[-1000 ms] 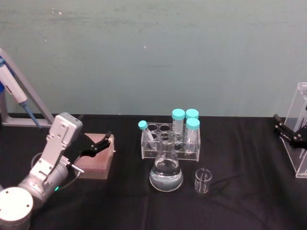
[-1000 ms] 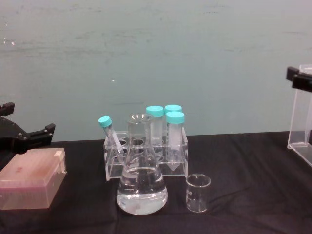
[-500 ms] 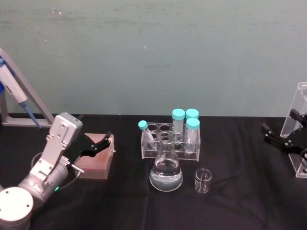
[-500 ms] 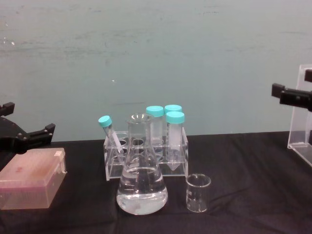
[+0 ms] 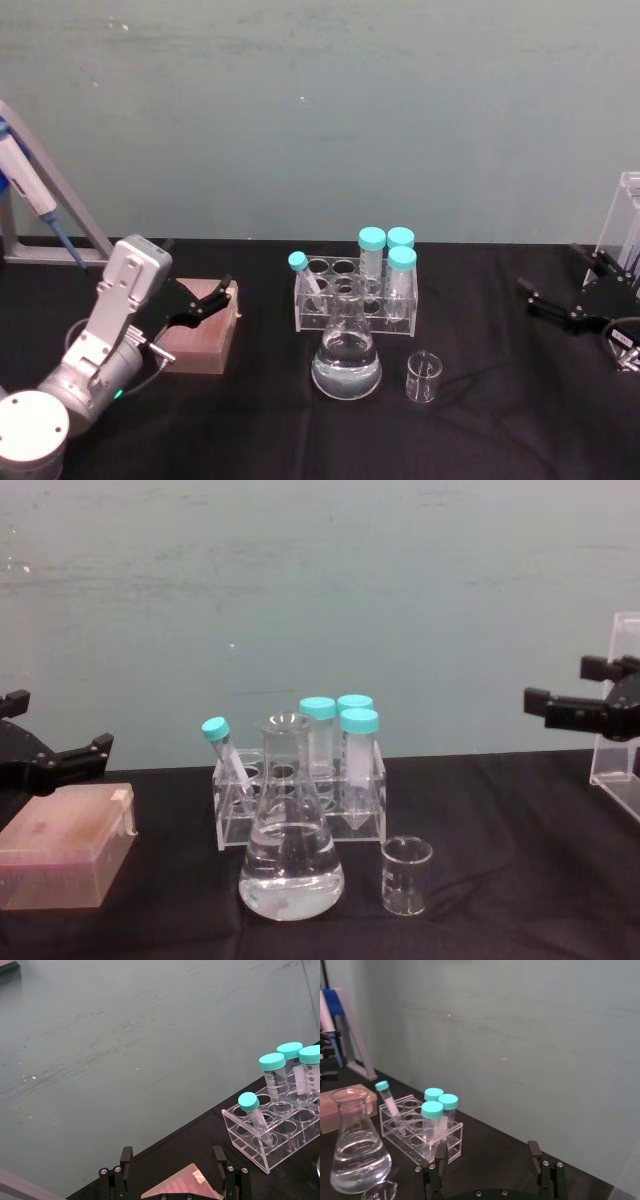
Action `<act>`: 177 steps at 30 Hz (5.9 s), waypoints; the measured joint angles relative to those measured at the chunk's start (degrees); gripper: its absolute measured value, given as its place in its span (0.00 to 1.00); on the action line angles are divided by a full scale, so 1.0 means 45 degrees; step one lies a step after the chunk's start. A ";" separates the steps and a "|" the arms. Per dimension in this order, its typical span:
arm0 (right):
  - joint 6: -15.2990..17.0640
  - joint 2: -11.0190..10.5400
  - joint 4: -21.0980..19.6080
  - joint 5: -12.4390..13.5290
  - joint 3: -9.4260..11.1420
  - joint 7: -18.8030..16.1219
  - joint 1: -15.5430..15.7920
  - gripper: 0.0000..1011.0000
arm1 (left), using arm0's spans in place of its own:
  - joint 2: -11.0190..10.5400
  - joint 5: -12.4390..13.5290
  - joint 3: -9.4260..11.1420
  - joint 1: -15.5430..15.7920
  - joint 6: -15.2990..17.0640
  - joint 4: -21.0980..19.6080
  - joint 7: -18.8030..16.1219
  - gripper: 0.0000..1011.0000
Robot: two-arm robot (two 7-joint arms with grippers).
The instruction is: Place the experimental apparatus aside using one hand.
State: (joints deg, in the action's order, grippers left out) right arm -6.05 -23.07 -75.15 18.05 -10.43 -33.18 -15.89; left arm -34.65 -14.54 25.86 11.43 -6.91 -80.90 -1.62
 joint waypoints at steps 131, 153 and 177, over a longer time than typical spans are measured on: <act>-0.1052 0.1260 0.7135 -0.0234 -0.6023 -0.4349 -0.5317 0.99 | 0.0001 -0.0001 0.0001 0.0000 0.0000 0.0000 0.0000 0.99; -0.1052 0.1438 0.7569 -0.0428 -0.6086 -0.4519 -0.5498 0.99 | 0.0001 -0.0001 0.0000 0.0000 0.0000 0.0001 0.0000 0.99; -0.1026 0.1411 0.7550 -0.0540 -0.6125 -0.4562 -0.5499 0.99 | 0.0001 0.0000 0.0000 0.0001 0.0000 0.0000 0.0000 0.99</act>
State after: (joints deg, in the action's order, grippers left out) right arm -10.67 -16.71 -41.17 15.62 -37.99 -53.71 -40.63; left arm -34.65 -14.54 25.86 11.44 -6.91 -80.90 -1.62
